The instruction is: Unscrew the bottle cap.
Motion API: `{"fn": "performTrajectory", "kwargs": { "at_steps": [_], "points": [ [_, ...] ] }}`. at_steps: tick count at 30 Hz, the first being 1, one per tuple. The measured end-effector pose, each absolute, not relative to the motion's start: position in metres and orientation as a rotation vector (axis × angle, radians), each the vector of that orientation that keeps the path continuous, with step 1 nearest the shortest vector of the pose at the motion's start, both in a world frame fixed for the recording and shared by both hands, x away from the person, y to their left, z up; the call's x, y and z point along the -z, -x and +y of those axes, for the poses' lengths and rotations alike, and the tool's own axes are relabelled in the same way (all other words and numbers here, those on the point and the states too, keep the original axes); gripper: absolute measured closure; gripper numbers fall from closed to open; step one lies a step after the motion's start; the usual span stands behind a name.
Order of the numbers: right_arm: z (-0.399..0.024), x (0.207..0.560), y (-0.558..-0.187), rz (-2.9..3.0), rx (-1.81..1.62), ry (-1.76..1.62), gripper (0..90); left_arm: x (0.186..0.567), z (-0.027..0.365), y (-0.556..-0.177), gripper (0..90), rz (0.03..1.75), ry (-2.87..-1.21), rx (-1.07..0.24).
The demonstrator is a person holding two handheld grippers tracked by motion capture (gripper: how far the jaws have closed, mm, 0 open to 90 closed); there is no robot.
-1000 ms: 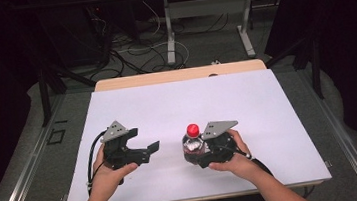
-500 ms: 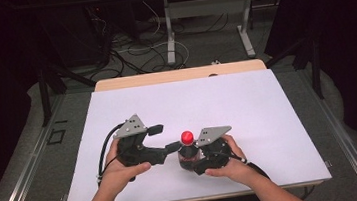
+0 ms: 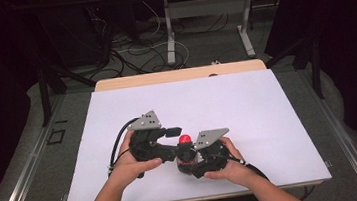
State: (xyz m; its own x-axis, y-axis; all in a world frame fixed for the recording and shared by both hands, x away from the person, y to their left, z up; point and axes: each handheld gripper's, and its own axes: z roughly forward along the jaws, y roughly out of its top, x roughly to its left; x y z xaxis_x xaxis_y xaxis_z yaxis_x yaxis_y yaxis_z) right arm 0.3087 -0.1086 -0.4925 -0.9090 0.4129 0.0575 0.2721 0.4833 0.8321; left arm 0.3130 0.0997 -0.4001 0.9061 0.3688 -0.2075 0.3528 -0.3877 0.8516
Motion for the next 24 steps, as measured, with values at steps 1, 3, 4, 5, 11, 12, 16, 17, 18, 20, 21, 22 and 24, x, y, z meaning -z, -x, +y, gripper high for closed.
{"fn": "performTrajectory", "kwargs": {
  "at_steps": [1,3,4,5,11,12,16,17,18,20,21,22,24],
  "points": [
    [-0.1085,0.4925,-0.3085,2.584,-1.396,-0.6,29.0,0.4001,0.0997,-0.313,41.0,0.522,-2.006,-0.019],
    [-0.1077,0.4934,-0.3081,2.581,-1.403,-0.599,29.0,0.4005,0.0986,-0.3162,43.9,0.521,-2.009,0.0],
    [-0.1074,0.4937,-0.3083,2.575,-1.407,-0.592,29.0,0.4009,0.0983,-0.3171,44.9,0.523,-2.006,0.005],
    [-0.1069,0.494,-0.3083,2.579,-1.413,-0.593,29.0,0.4012,0.098,-0.3181,46.1,0.515,-2.008,0.012],
    [-0.1064,0.4931,-0.3078,2.6,-1.425,-0.569,29.0,0.4043,0.0946,-0.3191,52.6,0.474,-2.029,0.047],
    [-0.1059,0.4933,-0.3072,2.597,-1.43,-0.572,29.0,0.4046,0.0944,-0.3189,53.0,0.471,-2.03,0.044],
    [-0.1052,0.4938,-0.3062,2.608,-1.445,-0.568,29.0,0.4065,0.0956,-0.32,57.9,0.466,-2.024,0.049],
    [-0.1048,0.4938,-0.3059,2.607,-1.447,-0.569,29.0,0.4069,0.096,-0.3202,59.3,0.467,-2.023,0.049],
    [-0.1046,0.4939,-0.3059,2.609,-1.448,-0.57,29.0,0.407,0.0964,-0.3201,59.4,0.465,-2.025,0.047],
    [-0.1042,0.4944,-0.306,2.605,-1.441,-0.572,29.0,0.4074,0.0964,-0.3191,59.8,0.474,-2.019,0.032],
    [-0.104,0.4945,-0.3059,2.608,-1.445,-0.58,29.1,0.4071,0.0968,-0.3187,60.0,0.477,-2.024,0.028],
    [-0.1041,0.4946,-0.3062,2.609,-1.444,-0.578,29.1,0.4076,0.0964,-0.3185,60.2,0.484,-2.016,0.022],
    [-0.1039,0.4948,-0.3061,2.61,-1.446,-0.592,29.0,0.4071,0.0962,-0.3176,60.3,0.492,-2.025,0.013]
  ]
}}
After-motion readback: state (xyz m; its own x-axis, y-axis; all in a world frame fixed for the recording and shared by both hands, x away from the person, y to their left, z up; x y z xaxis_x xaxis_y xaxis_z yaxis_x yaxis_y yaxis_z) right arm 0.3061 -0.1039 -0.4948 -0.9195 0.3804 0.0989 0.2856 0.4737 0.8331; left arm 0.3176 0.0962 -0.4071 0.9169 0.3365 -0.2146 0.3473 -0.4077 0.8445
